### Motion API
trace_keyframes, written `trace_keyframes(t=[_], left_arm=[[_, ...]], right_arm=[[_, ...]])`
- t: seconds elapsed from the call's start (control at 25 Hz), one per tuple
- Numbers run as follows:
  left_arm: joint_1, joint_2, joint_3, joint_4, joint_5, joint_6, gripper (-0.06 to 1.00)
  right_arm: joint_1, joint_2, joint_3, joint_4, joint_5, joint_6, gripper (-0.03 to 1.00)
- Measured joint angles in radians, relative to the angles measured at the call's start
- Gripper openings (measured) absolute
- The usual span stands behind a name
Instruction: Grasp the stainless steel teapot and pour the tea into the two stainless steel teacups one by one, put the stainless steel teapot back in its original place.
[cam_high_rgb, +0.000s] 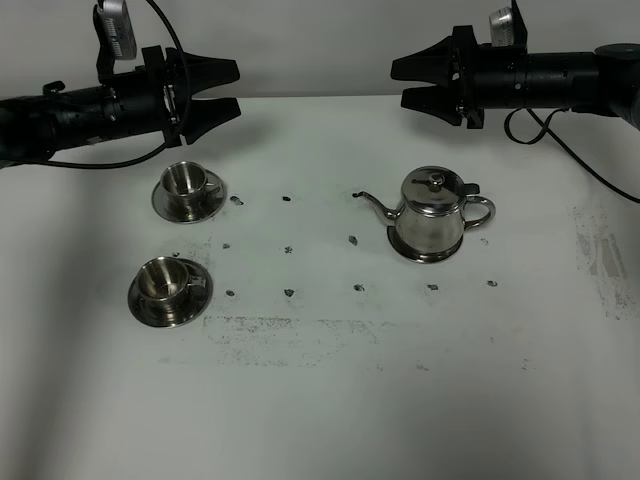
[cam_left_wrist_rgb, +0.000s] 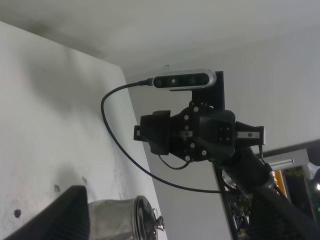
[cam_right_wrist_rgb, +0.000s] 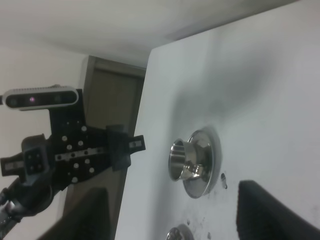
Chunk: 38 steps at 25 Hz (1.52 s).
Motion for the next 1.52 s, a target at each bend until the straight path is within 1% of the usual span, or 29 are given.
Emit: trace_keyframes(t=[0.48, 0.56, 0.64, 0.72, 0.76, 0.84, 0.92, 1.0, 1.08, 1.12, 1.2, 1.32, 1.36, 1.4, 1.44, 1.52], left_arm=[[0.000, 0.000, -0.001, 0.001, 0.000, -0.003, 0.65], [0.000, 0.000, -0.003, 0.002, 0.002, 0.010, 0.65], [0.000, 0.000, -0.022, 0.029, 0.003, 0.025, 0.65], [0.000, -0.001, -0.066, 0.084, 0.002, 0.018, 0.65], [0.000, -0.004, -0.099, 0.123, 0.001, 0.003, 0.65], [0.000, -0.012, -0.180, 0.223, -0.012, -0.040, 0.65], [0.000, -0.022, -0.256, 0.358, -0.029, -0.103, 0.65], [0.000, -0.025, -0.317, 0.490, -0.033, -0.175, 0.65], [-0.006, -0.026, -0.372, 0.635, -0.030, -0.232, 0.65], [-0.010, -0.026, -0.392, 0.695, -0.028, -0.252, 0.65], [-0.028, -0.044, -0.405, 0.817, -0.036, -0.293, 0.65], [-0.052, -0.101, -0.406, 0.988, -0.053, -0.321, 0.65], [-0.058, -0.129, -0.398, 1.033, -0.064, -0.335, 0.65], [-0.063, -0.156, -0.376, 1.061, -0.077, -0.346, 0.65], [-0.068, -0.189, -0.348, 1.080, -0.087, -0.351, 0.65], [-0.074, -0.268, -0.251, 1.108, -0.130, -0.345, 0.64]], right_arm=[[0.000, 0.000, 0.000, -0.001, 0.000, 0.006, 0.53], [0.000, 0.000, -0.007, -0.007, 0.000, 0.003, 0.53], [0.000, 0.000, -0.045, -0.035, 0.001, 0.006, 0.53], [0.000, 0.000, -0.113, -0.085, 0.002, 0.034, 0.53], [0.000, 0.000, -0.161, -0.116, 0.002, 0.057, 0.53], [0.000, 0.000, -0.255, -0.213, 0.001, 0.098, 0.53], [0.003, 0.000, -0.337, -0.321, 0.001, 0.133, 0.53], [0.007, -0.001, -0.383, -0.436, 0.003, 0.187, 0.53], [0.015, -0.001, -0.421, -0.533, 0.004, 0.266, 0.53], [0.017, -0.001, -0.433, -0.584, 0.004, 0.310, 0.53], [0.026, -0.019, -0.442, -0.696, 0.006, 0.370, 0.53], [0.050, -0.092, -0.430, -0.943, 0.008, 0.429, 0.53], [0.060, -0.135, -0.411, -1.029, 0.008, 0.445, 0.53], [0.068, -0.183, -0.390, -1.097, 0.008, 0.462, 0.53], [0.077, -0.227, -0.360, -1.140, 0.008, 0.474, 0.53], [0.086, -0.337, -0.297, -1.178, 0.008, 0.492, 0.53]])
